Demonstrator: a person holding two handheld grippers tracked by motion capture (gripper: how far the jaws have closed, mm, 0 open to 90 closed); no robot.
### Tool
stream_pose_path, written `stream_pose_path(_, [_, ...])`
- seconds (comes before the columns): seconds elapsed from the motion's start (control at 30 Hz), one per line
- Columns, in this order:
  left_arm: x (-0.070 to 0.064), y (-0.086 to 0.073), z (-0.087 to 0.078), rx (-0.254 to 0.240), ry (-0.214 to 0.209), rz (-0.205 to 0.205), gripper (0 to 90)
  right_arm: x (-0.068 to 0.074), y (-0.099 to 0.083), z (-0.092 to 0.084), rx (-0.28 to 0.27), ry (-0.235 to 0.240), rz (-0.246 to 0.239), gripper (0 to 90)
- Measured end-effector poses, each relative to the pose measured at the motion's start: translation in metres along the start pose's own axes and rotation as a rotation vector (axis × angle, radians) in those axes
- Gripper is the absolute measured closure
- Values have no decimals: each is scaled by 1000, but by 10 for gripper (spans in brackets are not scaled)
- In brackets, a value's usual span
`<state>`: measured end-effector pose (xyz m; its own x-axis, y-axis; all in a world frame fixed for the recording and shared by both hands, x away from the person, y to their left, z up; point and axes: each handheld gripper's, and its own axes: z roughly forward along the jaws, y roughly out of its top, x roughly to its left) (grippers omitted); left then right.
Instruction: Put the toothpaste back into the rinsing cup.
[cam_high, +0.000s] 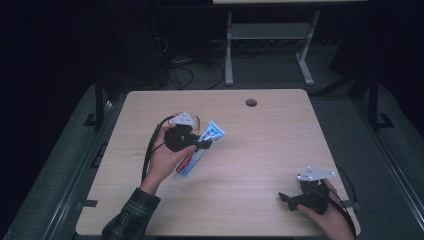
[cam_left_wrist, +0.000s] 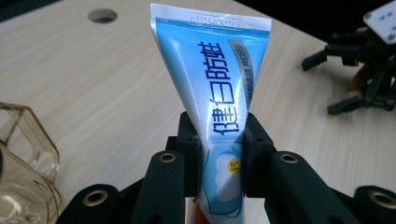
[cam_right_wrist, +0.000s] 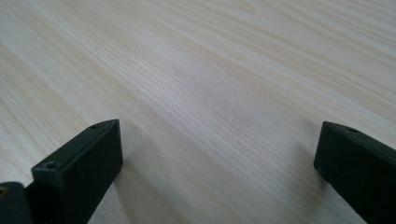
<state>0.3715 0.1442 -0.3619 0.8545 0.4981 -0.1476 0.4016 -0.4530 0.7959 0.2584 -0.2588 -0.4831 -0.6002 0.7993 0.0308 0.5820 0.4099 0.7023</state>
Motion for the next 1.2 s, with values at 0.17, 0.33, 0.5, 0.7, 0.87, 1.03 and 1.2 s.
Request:
stream_pose_path(0.17, [5, 5, -2, -39, 2, 4, 736, 0, 0, 0, 0, 1, 0, 5])
stream_pose_path(0.33, [9, 8, -1, -56, -7, 4, 736, 0, 0, 0, -1, 2, -1, 5])
stream_pose_path(0.5, [11, 10, 1, -60, -16, 11, 736, 0, 0, 0, -1, 4, -3, 5])
stream_pose_path(0.7, [12, 17, -1, -71, -12, 26, 736, -1, 0, 0, 0, 5, -4, 5])
stream_pose_path(0.87, [16, 23, -4, -84, -8, 27, 735, -1, 0, 0, 1, 5, -5, 5])
stream_pose_path(1.03, [20, 28, -6, -91, -5, 25, 735, -1, 0, 0, 1, 5, -5, 5])
stream_pose_path(1.2, [26, 33, -10, -101, 7, 27, 734, -1, 0, 0, 1, 5, -5, 5])
